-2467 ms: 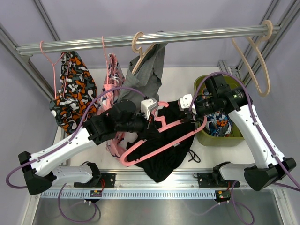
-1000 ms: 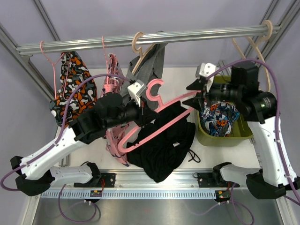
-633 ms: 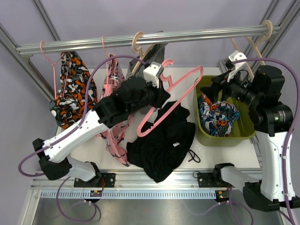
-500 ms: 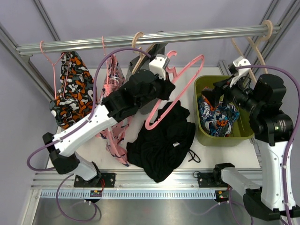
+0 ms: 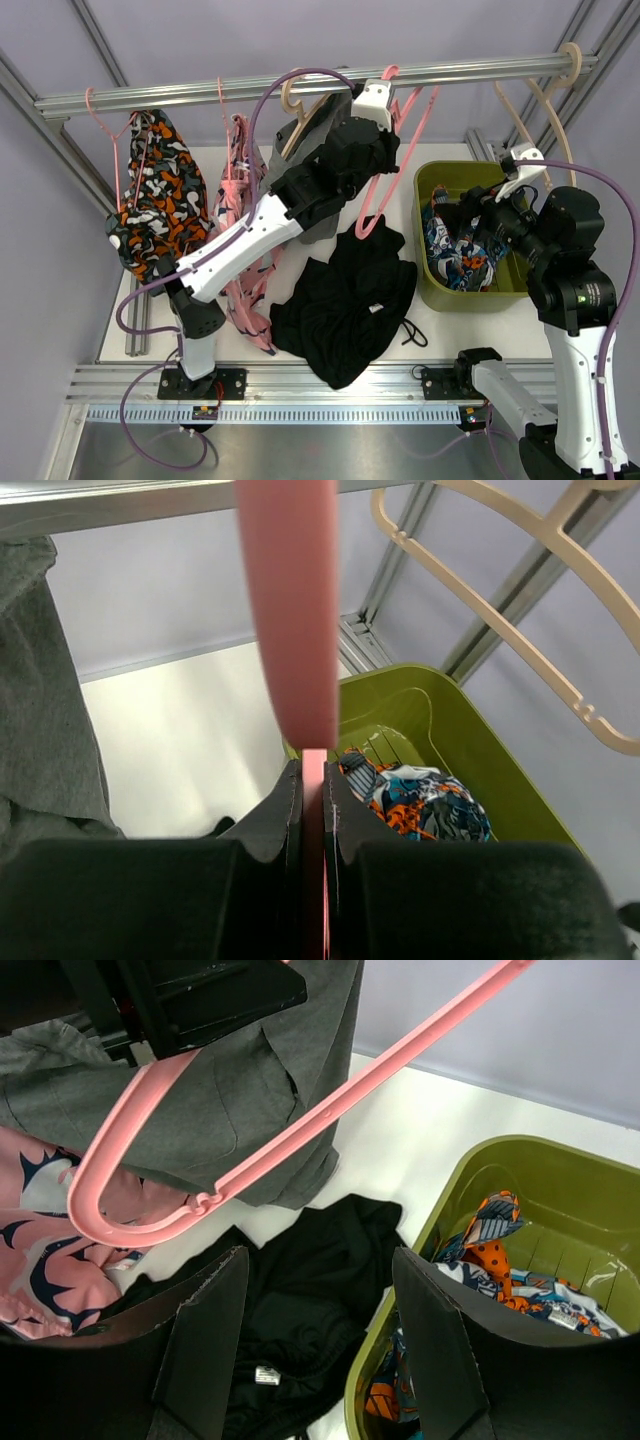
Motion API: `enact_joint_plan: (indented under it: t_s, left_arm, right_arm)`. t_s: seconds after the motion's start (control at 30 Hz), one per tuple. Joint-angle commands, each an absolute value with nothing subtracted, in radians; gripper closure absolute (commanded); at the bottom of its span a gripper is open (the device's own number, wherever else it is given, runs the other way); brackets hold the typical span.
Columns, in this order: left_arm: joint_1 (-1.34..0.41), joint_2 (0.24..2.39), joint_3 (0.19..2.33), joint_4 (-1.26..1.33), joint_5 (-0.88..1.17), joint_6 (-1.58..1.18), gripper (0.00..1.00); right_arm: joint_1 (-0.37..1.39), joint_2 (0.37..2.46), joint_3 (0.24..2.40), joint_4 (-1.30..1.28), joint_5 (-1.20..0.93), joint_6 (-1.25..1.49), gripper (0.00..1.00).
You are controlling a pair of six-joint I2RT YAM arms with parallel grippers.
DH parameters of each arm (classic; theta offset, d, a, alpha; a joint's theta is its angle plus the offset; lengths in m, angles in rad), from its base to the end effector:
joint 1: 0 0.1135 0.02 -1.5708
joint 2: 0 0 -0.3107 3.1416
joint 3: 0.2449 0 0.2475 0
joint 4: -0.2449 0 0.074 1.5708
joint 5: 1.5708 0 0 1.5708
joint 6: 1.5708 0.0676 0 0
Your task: Remove the shorts from the hanger
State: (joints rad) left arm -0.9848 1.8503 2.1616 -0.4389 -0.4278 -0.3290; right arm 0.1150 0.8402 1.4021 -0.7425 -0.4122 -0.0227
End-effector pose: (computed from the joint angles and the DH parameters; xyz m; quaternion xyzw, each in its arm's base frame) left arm 0.2724 -0.3597 0.5256 0.1035 0.7397 -0.2680 0.6085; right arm 0.1137 0.0404 0.4992 -0.1825 0.7409 0.1859 0.6190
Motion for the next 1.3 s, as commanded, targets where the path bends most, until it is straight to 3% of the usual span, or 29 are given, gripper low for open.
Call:
enact_joint_plan:
  t_s: [0.0, 1.27]
  left_arm:
    - [-0.968, 1.876, 2.235, -0.365, -0.495, -0.333, 1.0]
    - [-0.896, 1.98, 2.253, -0.272, -0.549, -0.33, 1.0]
  right_arm:
    - [0.109, 0.816, 1.388, -0.677, -0.396, 0.025, 0.33]
    - [0.087, 0.73, 1.25, -0.626, -0.414, 0.077, 0.34]
